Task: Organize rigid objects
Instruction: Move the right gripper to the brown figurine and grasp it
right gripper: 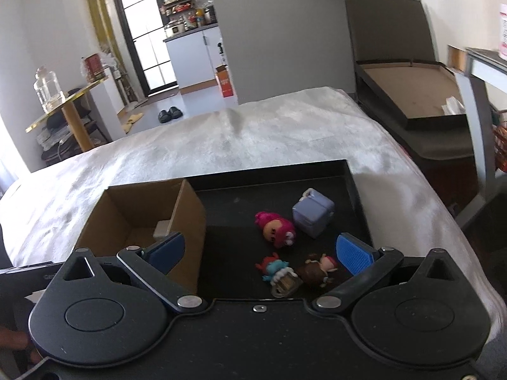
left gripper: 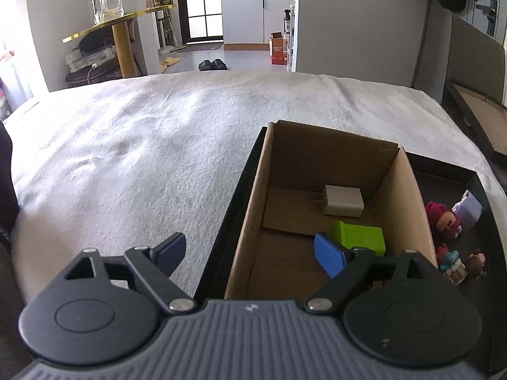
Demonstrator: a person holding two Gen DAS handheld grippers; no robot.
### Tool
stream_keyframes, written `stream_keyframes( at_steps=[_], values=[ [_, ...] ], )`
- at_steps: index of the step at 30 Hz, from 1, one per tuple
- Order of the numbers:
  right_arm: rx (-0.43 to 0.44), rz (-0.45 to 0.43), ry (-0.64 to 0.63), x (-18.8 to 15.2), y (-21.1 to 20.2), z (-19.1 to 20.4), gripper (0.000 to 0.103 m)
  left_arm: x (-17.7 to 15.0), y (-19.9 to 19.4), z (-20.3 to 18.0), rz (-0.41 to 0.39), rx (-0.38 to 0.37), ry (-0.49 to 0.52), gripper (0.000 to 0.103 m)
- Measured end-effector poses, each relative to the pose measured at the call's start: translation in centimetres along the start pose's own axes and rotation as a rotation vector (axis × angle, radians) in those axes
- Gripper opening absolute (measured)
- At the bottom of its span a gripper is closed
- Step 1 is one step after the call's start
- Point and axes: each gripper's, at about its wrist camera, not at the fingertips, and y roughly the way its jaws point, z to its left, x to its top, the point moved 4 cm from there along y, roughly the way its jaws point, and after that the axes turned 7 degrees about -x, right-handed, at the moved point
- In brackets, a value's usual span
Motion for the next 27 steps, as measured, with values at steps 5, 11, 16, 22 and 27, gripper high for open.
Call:
stream_keyframes(
  at_steps=[5, 11, 16, 22, 27],
  values=[
    [0.02, 0.048, 0.049, -0.7, 0.9, -1.3, 0.103, 0.1, -0.1, -0.3, 0.009, -0.001, 0.004, 0.088],
    [-0.008, 0.059, 0.067, -1.7, 1.8, -2.5, 0.103, -0.1, 0.0, -0.6, 0.034, 0.006, 0.009, 0.088],
    [-0.012, 0.09, 0.09, -2.6, 3.4, -3.7, 0.103, -0.5, 0.4, -0.8, 0.06, 0.005, 0.019, 0.088],
    [-0.016, 0.084, 0.117, -3.6, 5.3, -5.5, 0.103, -0.4, 0.7, -1.2, 0.069, 0.009, 0.026, 0.088],
    [-0.021, 0.07, 0.141, -3.6, 6.3, -6.4, 0.094, -0.4, 1.1, -1.5, 0.076, 0.026, 0.028, 0.088]
  ],
)
